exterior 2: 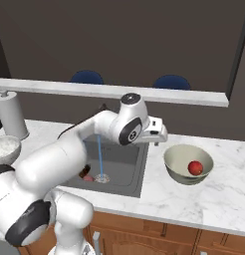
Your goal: Pick the onions from the sink and place them in one bowl. Place the sweet potato in the other bowl. Then turn off the sink faucet.
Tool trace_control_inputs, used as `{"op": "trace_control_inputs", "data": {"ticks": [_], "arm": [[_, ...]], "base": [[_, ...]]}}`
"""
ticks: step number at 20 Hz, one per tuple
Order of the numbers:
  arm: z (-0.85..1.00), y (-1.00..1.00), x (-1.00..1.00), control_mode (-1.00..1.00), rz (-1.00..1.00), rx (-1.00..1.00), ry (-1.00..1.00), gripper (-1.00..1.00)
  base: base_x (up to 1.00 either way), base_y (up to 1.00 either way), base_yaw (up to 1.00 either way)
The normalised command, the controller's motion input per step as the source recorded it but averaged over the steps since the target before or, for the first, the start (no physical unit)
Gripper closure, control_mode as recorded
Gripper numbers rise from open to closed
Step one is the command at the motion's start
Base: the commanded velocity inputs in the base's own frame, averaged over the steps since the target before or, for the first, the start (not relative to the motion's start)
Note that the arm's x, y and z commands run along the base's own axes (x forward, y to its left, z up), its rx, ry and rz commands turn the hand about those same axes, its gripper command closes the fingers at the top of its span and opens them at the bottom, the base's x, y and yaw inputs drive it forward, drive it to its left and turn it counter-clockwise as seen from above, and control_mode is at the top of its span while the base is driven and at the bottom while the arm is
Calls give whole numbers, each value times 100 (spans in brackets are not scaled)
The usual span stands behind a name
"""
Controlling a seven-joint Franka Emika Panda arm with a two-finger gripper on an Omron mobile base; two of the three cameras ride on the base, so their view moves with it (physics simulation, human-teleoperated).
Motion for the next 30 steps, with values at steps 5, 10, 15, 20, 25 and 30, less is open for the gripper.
{"op": "trace_control_inputs", "data": {"ticks": [5,10,15,20,25,30], "arm": [[22,91,-41,-100,0,0,0,-100],[20,81,-36,-100,0,0,0,-100],[13,71,-35,-100,0,0,0,-100],[0,69,-30,-100,0,1,0,-100],[0,75,-22,-100,0,2,0,-100],[0,72,-16,-100,0,8,1,-100]], "base": [[0,0,0],[0,0,0],[0,0,0],[0,0,0],[0,0,0],[0,0,0]]}}
